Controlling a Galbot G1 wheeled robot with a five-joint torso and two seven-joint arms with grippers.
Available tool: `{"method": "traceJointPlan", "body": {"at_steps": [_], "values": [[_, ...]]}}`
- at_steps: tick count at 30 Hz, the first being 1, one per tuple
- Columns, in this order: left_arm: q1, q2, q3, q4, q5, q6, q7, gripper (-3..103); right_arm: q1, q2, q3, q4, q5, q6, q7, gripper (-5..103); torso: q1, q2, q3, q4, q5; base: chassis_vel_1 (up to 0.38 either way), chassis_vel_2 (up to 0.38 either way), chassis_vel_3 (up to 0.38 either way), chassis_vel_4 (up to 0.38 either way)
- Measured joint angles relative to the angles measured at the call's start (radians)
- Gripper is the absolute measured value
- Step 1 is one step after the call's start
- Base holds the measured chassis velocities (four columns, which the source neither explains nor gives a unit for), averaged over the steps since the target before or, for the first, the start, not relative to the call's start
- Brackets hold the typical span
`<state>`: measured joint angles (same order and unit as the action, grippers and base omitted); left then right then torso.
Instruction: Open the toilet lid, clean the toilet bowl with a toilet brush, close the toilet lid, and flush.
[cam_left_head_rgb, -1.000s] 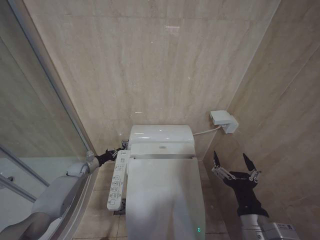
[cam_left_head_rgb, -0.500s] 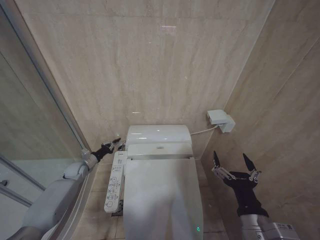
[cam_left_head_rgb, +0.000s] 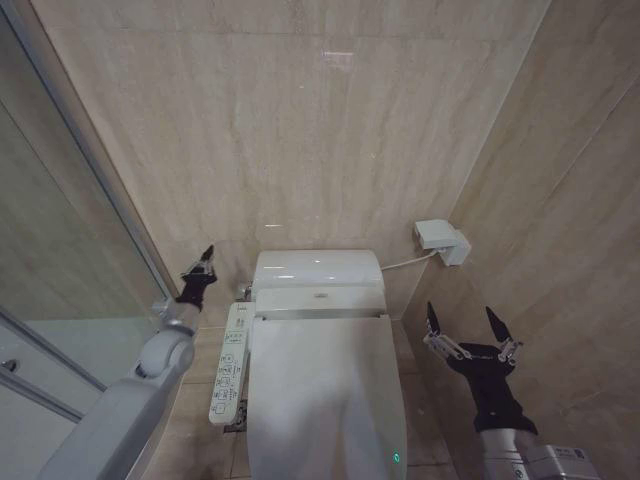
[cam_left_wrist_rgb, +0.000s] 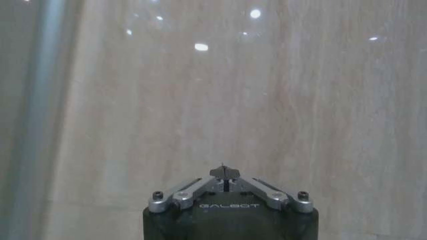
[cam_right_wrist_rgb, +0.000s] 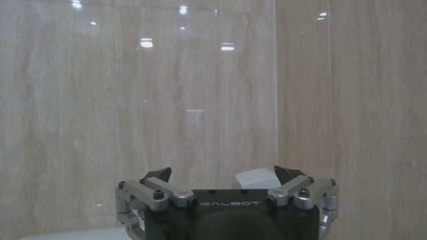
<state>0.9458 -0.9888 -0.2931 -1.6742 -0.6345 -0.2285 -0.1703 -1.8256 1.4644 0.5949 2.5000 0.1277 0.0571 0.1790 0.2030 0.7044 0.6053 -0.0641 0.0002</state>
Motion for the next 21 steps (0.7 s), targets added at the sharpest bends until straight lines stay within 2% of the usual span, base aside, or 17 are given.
{"method": "traceJointPlan", "body": {"at_steps": [3,4,6,7,8,11,12,13,15,20,21], "values": [[0.175,-0.016,-0.124,-0.117,0.044,0.008,-0.002,0,0.0,0.0,0.0,0.0,0.0,0.0,0.0,100,0.0,0.0,0.0,0.0003,-0.0005,0.0,0.0,0.0,0.0],[0.175,-0.016,-0.124,-0.117,0.044,0.008,-0.002,0,0.0,0.0,0.0,0.0,0.0,0.0,0.0,100,0.0,0.0,0.0,0.0003,-0.0005,0.0,0.0,0.0,0.0],[0.289,-0.04,-0.203,-0.194,0.075,0.013,0.007,0,0.0,0.0,0.0,0.0,0.0,0.0,0.0,100,0.0,0.0,0.0,0.0006,-0.0004,0.0,0.0,0.0,0.0],[0.344,-0.057,-0.243,-0.231,0.098,0.014,0.023,0,0.0,0.0,0.0,0.0,0.0,0.0,0.0,100,0.0,0.0,0.0,-0.0002,-0.0001,0.0,0.0,0.0,0.0],[0.344,-0.057,-0.243,-0.231,0.098,0.014,0.023,0,0.0,0.0,0.0,0.0,0.0,0.0,0.0,100,0.0,0.0,0.0,-0.0002,-0.0001,0.0,0.0,0.0,0.0],[0.495,-0.121,-0.341,-0.345,0.141,0.029,0.053,0,0.0,0.0,0.0,0.0,0.0,0.0,0.0,100,0.0,0.0,0.0,0.0002,0.0,0.0,0.0,0.0,0.0],[0.495,-0.121,-0.341,-0.345,0.141,0.029,0.053,0,0.0,0.0,0.0,0.0,0.0,0.0,0.0,100,0.0,0.0,0.0,0.0002,0.0,0.0,0.0,0.0,0.0],[0.534,-0.141,-0.361,-0.375,0.147,0.035,0.057,10,0.0,0.0,0.0,0.0,0.0,0.0,0.0,100,0.0,0.0,0.0,0.0002,-0.0002,0.0,0.0,0.0,0.0],[0.617,-0.19,-0.4,-0.44,0.182,0.048,0.08,10,0.0,0.0,0.0,0.0,0.0,0.0,0.0,100,0.0,0.0,0.0,-0.0001,0.0,0.0,0.0,0.0,0.0],[0.714,-0.253,-0.417,-0.536,0.251,0.071,0.089,10,0.0,0.0,0.0,0.0,0.0,0.0,0.0,100,0.0,0.0,0.0,0.0001,0.0001,0.0,0.0,0.0,0.0],[0.732,-0.266,-0.417,-0.56,0.264,0.077,0.088,36,0.0,0.0,0.0,0.0,0.0,0.0,0.0,100,0.0,0.0,0.0,0.0,0.0,0.0,0.0,0.0,0.0]]}}
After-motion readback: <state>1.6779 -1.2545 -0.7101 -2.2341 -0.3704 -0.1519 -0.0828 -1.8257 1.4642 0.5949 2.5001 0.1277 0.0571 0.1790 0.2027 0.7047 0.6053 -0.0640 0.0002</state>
